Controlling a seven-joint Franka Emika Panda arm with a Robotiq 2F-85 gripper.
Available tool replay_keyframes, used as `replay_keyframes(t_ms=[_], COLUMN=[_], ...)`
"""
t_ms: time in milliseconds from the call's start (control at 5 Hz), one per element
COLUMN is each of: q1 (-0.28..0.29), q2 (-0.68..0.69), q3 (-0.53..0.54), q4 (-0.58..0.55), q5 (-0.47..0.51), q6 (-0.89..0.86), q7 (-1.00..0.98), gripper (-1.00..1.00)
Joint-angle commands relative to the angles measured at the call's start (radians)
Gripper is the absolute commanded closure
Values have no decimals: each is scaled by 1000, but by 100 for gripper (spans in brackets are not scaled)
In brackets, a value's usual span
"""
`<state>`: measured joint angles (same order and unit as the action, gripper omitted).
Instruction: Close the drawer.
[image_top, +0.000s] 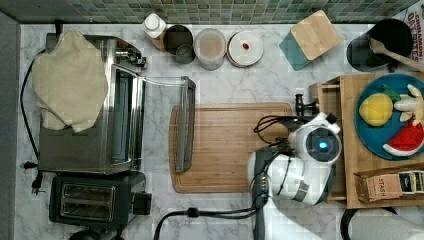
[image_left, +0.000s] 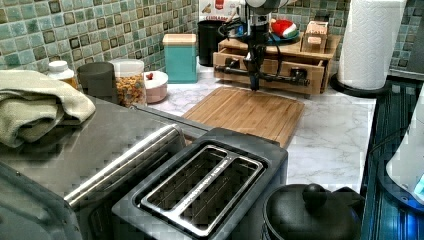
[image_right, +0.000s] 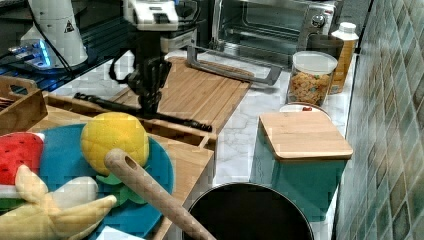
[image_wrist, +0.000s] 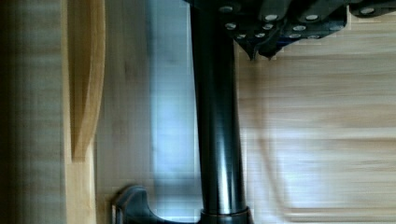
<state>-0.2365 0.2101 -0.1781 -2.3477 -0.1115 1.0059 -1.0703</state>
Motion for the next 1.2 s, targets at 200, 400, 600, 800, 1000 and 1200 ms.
replay_keyframes(t_ms=[200,400,600,800,1000,1200], q1=[-168,-155,-155,-155,-155,-136], q2=[106,107,107,107,107,109], q3=[-129,-141,-142,-142,-142,-161], q4=[264,264,264,263,264,264], q5=[96,104,104,104,104,116], q6=[32,32,32,32,32,32], q7=[-151,-156,-157,-157,-156,-165], gripper=[100,100,100,100,100,100])
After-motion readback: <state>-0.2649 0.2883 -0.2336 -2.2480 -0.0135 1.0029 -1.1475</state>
